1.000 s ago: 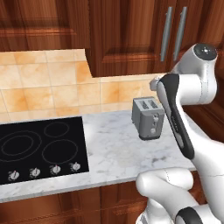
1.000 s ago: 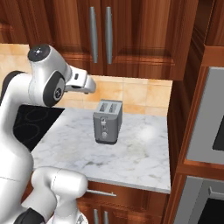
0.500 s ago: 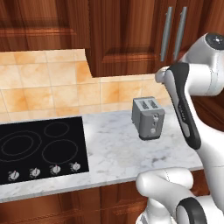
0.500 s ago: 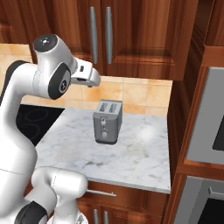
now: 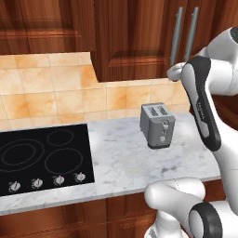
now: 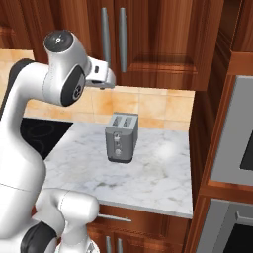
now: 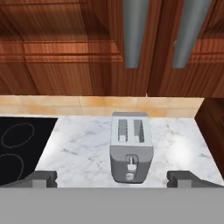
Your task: Open the cabinet, pick the kettle from the cabinet, and place it in the sink.
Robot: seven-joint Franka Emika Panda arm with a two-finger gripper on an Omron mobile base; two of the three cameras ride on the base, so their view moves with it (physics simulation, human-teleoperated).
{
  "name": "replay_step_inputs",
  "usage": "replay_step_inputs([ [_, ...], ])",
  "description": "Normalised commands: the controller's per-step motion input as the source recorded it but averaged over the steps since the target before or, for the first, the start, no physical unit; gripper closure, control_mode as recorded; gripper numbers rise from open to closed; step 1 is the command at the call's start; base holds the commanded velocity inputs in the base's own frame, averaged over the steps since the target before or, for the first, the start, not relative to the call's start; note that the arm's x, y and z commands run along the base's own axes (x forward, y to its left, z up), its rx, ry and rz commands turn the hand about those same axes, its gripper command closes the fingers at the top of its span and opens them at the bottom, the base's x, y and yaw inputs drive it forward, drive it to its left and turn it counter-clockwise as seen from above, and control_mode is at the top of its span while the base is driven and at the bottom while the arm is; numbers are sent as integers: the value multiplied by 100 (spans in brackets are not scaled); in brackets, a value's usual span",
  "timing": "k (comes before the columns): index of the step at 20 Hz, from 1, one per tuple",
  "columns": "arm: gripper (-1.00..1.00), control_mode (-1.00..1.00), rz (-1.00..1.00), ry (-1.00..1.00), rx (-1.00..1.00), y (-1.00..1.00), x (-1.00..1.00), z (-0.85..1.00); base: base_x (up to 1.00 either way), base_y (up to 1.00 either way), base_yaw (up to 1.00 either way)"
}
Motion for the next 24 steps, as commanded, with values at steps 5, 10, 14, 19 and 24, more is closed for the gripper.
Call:
replay_step_inputs([
  [5, -100, -100, 2, -2, 0, 0, 13, 22, 0, 0, 0],
  [10, -100, -100, 0, -10, 0, 0, 7, 9, 0, 0, 0],
  [14, -100, -100, 0, -15, 0, 0, 6, 2, 0, 0, 0],
  [19, -100, -100, 0, -9, 0, 0, 16, 15, 0, 0, 0],
  [24, -100, -100, 0, -3, 0, -2, 21, 21, 0, 0, 0],
])
